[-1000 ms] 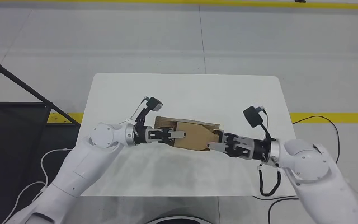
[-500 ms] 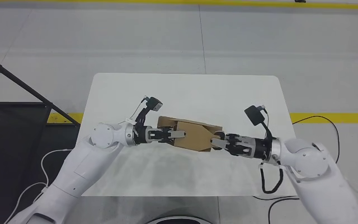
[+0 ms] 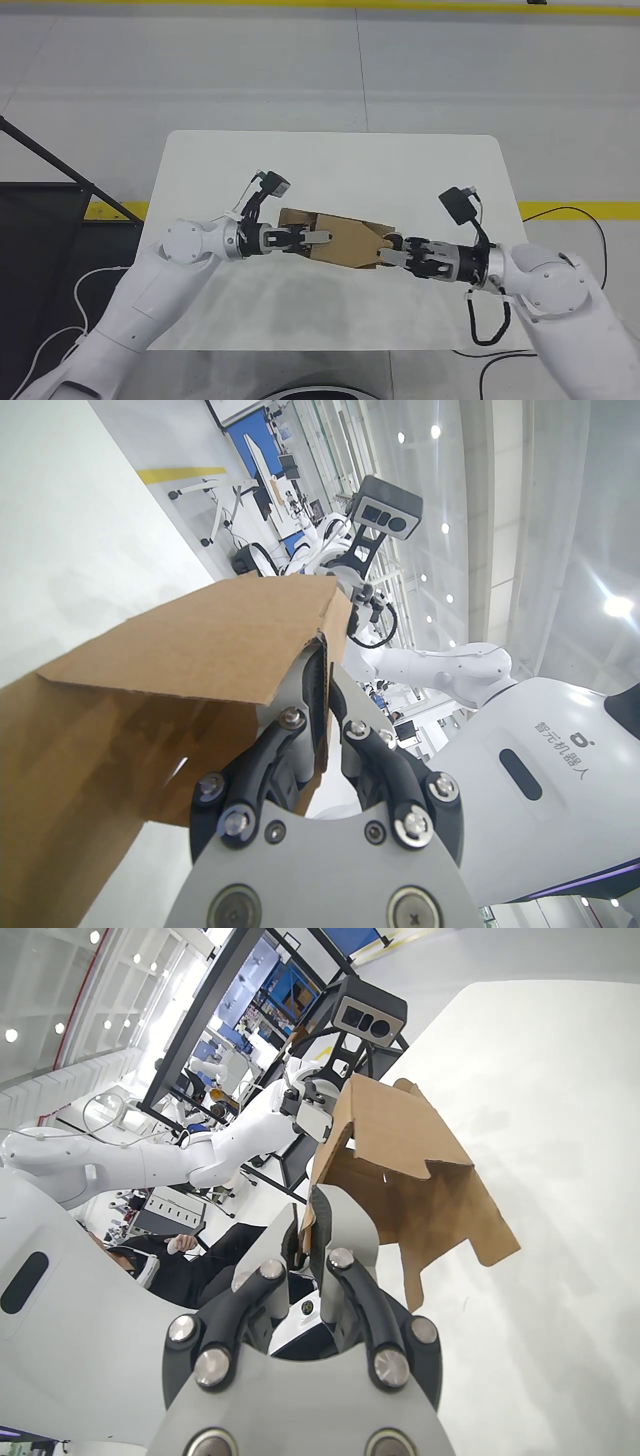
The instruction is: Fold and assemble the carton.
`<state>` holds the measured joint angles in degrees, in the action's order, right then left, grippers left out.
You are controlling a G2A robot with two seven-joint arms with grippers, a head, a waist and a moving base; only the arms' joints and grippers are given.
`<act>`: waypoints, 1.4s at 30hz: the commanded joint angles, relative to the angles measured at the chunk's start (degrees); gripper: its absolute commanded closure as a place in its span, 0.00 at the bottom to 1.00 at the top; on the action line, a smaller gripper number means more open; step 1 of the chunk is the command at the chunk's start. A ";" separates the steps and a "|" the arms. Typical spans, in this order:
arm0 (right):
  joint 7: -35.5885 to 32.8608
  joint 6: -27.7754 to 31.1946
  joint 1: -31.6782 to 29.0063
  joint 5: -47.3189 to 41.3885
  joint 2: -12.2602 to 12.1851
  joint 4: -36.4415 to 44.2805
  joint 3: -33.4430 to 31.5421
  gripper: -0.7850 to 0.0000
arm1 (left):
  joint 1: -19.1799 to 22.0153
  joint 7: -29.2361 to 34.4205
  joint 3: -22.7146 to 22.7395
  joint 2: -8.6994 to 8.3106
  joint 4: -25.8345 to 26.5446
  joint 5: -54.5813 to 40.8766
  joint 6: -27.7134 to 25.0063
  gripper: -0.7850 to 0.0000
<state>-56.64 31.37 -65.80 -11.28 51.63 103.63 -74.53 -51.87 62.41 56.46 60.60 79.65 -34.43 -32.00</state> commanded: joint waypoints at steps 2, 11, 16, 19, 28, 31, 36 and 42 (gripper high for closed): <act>2.56 3.73 -1.84 1.48 -0.11 -0.14 -1.55 0.00 | -0.10 0.47 0.17 0.13 0.11 -1.07 0.64 1.00; 13.77 11.63 -7.52 12.90 0.02 1.85 -5.10 0.00 | -0.18 2.36 0.60 0.48 0.19 -4.03 2.88 1.00; 19.23 14.48 -10.12 18.13 0.40 4.29 -4.61 0.00 | 0.03 2.51 0.55 0.71 0.12 -3.34 3.81 1.00; 19.40 15.41 -10.80 18.47 0.42 5.02 -4.00 0.00 | 0.07 2.36 0.54 0.88 0.12 -3.22 4.06 1.00; 14.89 15.66 -9.11 13.76 0.38 5.12 -0.12 0.00 | 0.16 2.56 0.66 1.34 0.00 -3.16 4.14 1.00; 13.88 15.09 -7.96 12.73 0.39 4.59 0.73 0.00 | 0.12 2.75 0.73 1.49 -0.08 -3.33 4.06 1.00; 15.42 14.70 -6.78 14.28 0.67 3.50 1.67 0.00 | 0.08 3.22 0.86 1.71 -0.06 -3.72 4.15 1.00; 19.95 15.15 -7.36 18.43 1.05 3.29 1.84 0.00 | 0.02 3.67 1.15 1.92 -0.17 -3.69 4.12 1.00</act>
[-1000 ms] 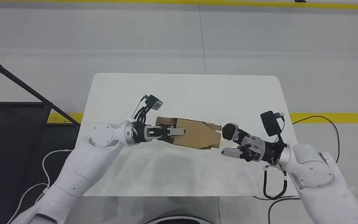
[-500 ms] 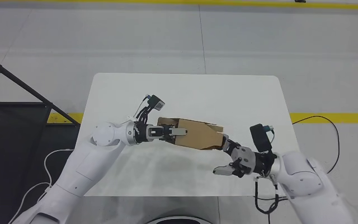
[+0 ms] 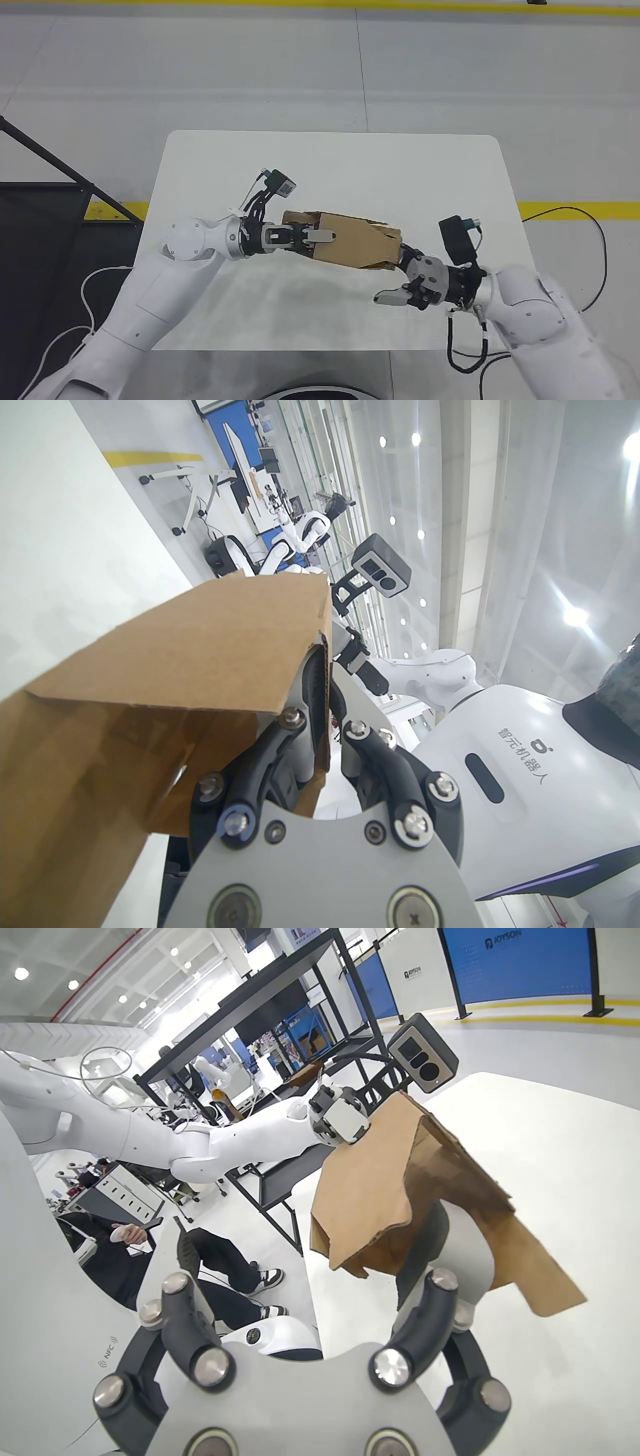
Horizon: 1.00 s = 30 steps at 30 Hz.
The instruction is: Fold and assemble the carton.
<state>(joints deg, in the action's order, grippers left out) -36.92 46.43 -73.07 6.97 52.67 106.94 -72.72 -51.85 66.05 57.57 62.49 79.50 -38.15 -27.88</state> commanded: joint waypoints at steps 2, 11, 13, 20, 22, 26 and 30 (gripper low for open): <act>0.50 0.05 -0.10 0.62 0.06 -0.07 0.28 0.00 | -0.05 0.03 0.13 0.11 -0.06 -0.02 -0.04 1.00; -3.11 -0.87 2.43 -1.38 0.39 -1.48 4.24 0.00 | 0.13 -0.02 0.07 0.59 -0.45 -0.09 0.02 1.00; -4.83 -1.03 3.39 -3.12 0.38 -2.27 4.90 0.00 | 0.16 -0.07 0.10 0.69 -0.55 -0.04 -0.18 1.00; -8.68 -0.98 5.31 -6.75 0.27 -3.48 6.13 0.00 | 0.19 -0.19 0.36 1.00 -0.94 0.01 -0.75 1.00; -9.28 -1.00 5.54 -7.25 0.22 -3.53 6.21 0.00 | 0.17 -0.18 0.41 1.08 -1.00 0.09 -0.81 1.00; -9.10 -1.02 5.41 -7.92 0.04 -3.66 5.33 0.00 | 0.15 0.25 0.69 1.19 -1.25 -0.02 -0.81 1.00; -7.35 0.71 3.30 -8.32 -0.42 -3.46 2.38 0.00 | -0.22 1.17 1.64 1.17 -1.67 -1.88 -0.99 1.00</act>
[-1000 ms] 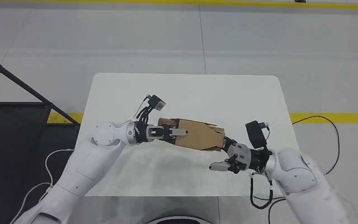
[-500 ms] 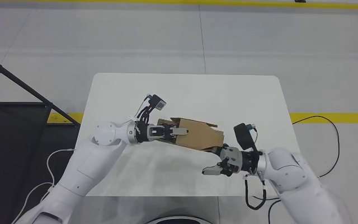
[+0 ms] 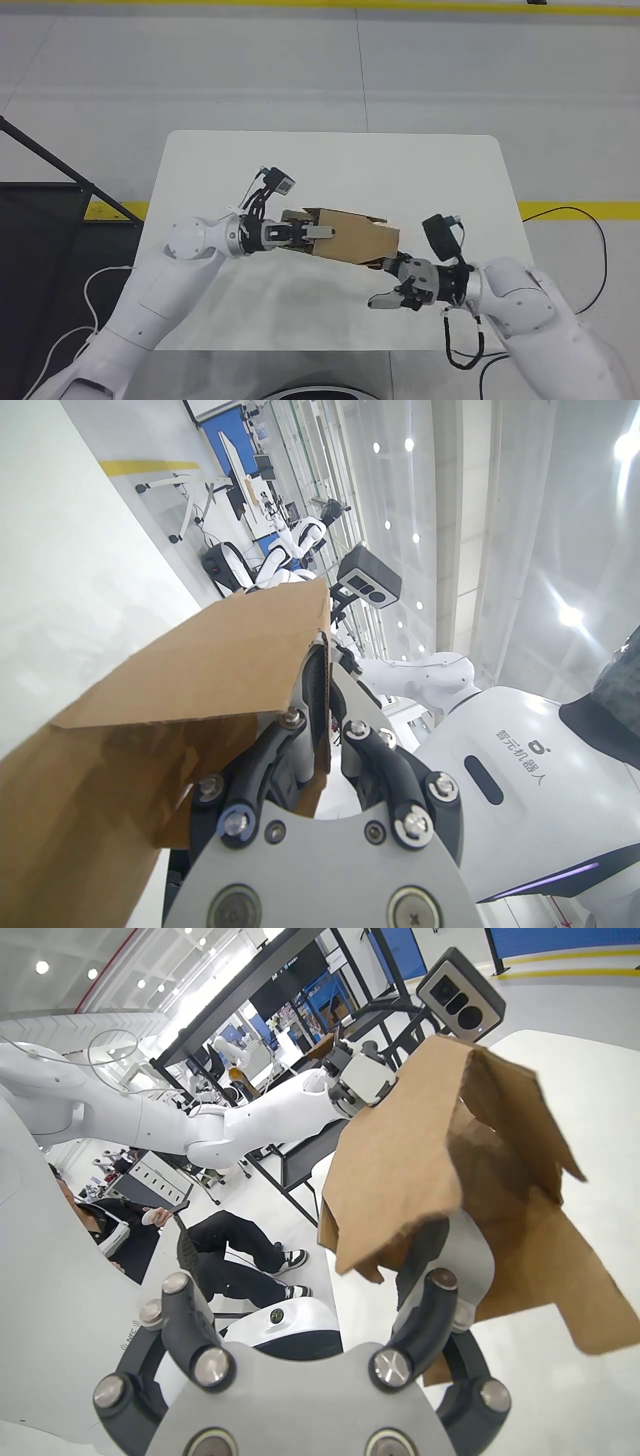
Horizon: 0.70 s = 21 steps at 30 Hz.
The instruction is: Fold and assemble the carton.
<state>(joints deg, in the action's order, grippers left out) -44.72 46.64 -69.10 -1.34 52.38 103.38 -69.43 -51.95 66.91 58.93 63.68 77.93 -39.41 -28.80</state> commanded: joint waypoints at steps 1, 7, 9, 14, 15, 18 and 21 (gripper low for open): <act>0.94 1.13 -1.62 -0.06 -0.31 0.27 -1.97 0.00 | -0.29 0.85 0.57 -0.04 -0.16 -1.53 0.04 1.00; 4.00 5.75 -8.26 -0.70 -1.38 1.80 -9.14 0.00 | -0.86 4.58 2.12 -0.07 -0.54 -6.58 0.94 1.00; 4.13 7.03 -10.33 -0.72 -1.70 2.69 -11.01 0.00 | -0.99 5.29 2.29 0.01 -0.66 -7.89 1.38 1.00; -0.15 2.89 -12.36 1.21 -2.43 5.20 -13.00 0.00 | -1.25 4.43 2.64 0.18 -0.73 -9.41 1.06 1.00; -0.15 2.89 -12.36 1.21 -2.43 5.20 -13.00 0.00 | -1.25 4.43 2.64 0.18 -0.73 -9.41 1.06 1.00; -0.15 2.89 -12.36 1.21 -2.43 5.20 -13.00 0.00 | -1.25 4.43 2.64 0.18 -0.73 -9.41 1.06 1.00; -0.15 2.89 -12.36 1.21 -2.43 5.20 -13.00 0.00 | -1.25 4.43 2.64 0.18 -0.73 -9.41 1.06 1.00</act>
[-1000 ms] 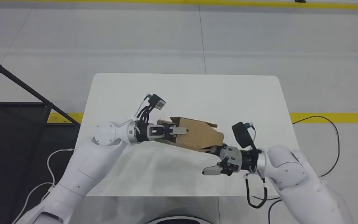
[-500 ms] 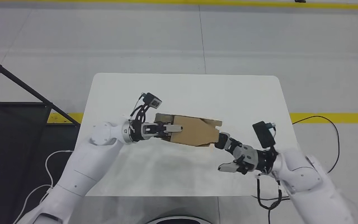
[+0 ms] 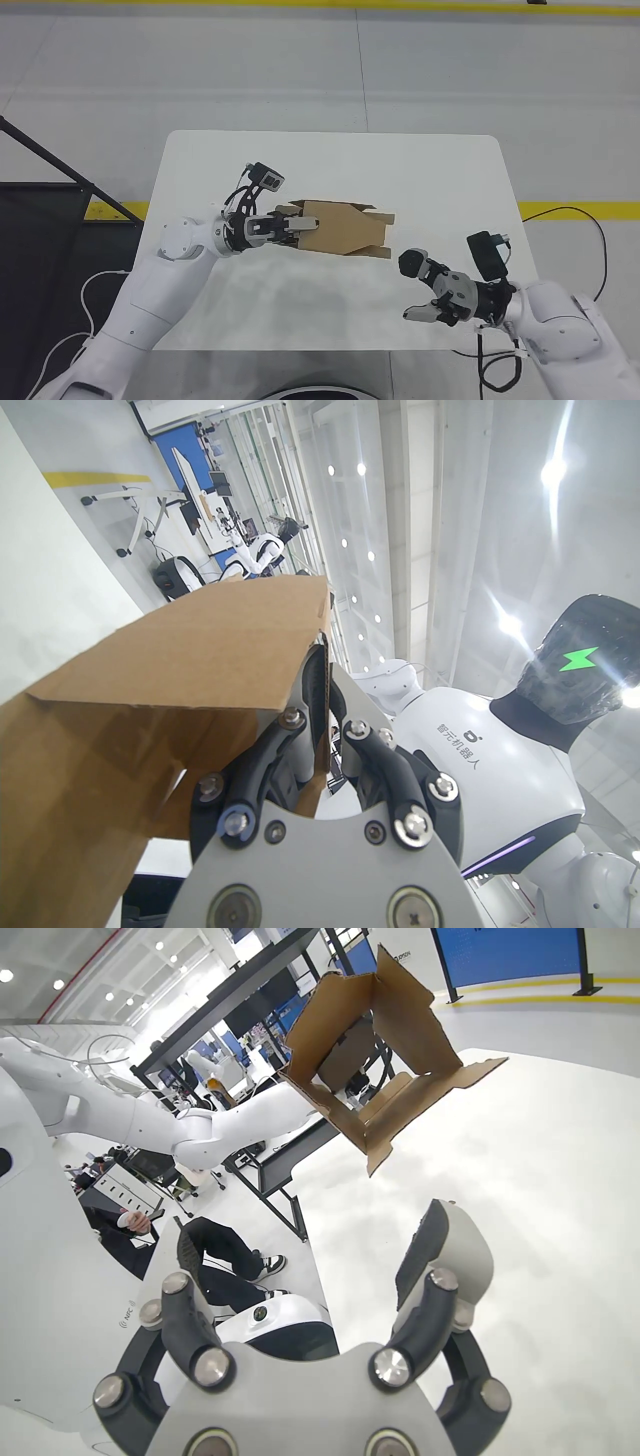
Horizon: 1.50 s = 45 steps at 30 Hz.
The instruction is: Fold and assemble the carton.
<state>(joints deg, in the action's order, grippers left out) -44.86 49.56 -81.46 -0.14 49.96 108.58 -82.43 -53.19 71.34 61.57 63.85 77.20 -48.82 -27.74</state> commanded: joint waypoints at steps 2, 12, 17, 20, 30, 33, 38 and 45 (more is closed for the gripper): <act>1.27 -0.40 -0.04 0.42 0.12 0.68 0.24 0.00 | 0.00 0.00 0.00 0.00 0.00 0.00 0.00 1.00; 3.69 2.79 -0.86 -3.47 0.10 0.22 1.23 0.00 | -1.66 -5.42 0.61 -0.01 1.97 4.16 5.09 1.00; 0.92 4.12 -0.11 -10.17 -0.41 -0.90 1.21 0.00 | -2.17 -5.81 1.12 0.01 2.49 4.55 5.80 1.00; 0.90 3.98 -0.11 -10.49 -0.45 -0.91 1.03 0.00 | -2.17 -5.81 1.12 0.01 2.49 4.55 5.80 1.00; 2.64 5.45 -0.60 -8.29 -0.05 0.27 3.21 0.00 | -2.95 -8.67 1.13 0.09 3.60 5.86 7.35 1.00; 1.10 7.43 0.20 -10.35 -0.11 -0.26 4.97 0.00 | -3.14 -8.83 1.05 0.20 3.81 6.28 7.55 1.00; 2.74 5.68 1.73 -13.21 0.08 -1.57 6.33 0.00 | -3.03 -7.88 0.68 0.38 3.99 7.44 7.31 1.00; 1.69 2.80 4.02 -19.90 0.16 -3.91 8.31 0.00 | -3.01 -8.74 0.15 0.67 3.68 10.54 5.71 1.00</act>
<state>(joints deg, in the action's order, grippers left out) -42.96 52.83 -77.72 -18.96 50.12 104.98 -74.25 -56.15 62.73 61.92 64.47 80.84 -38.83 -21.80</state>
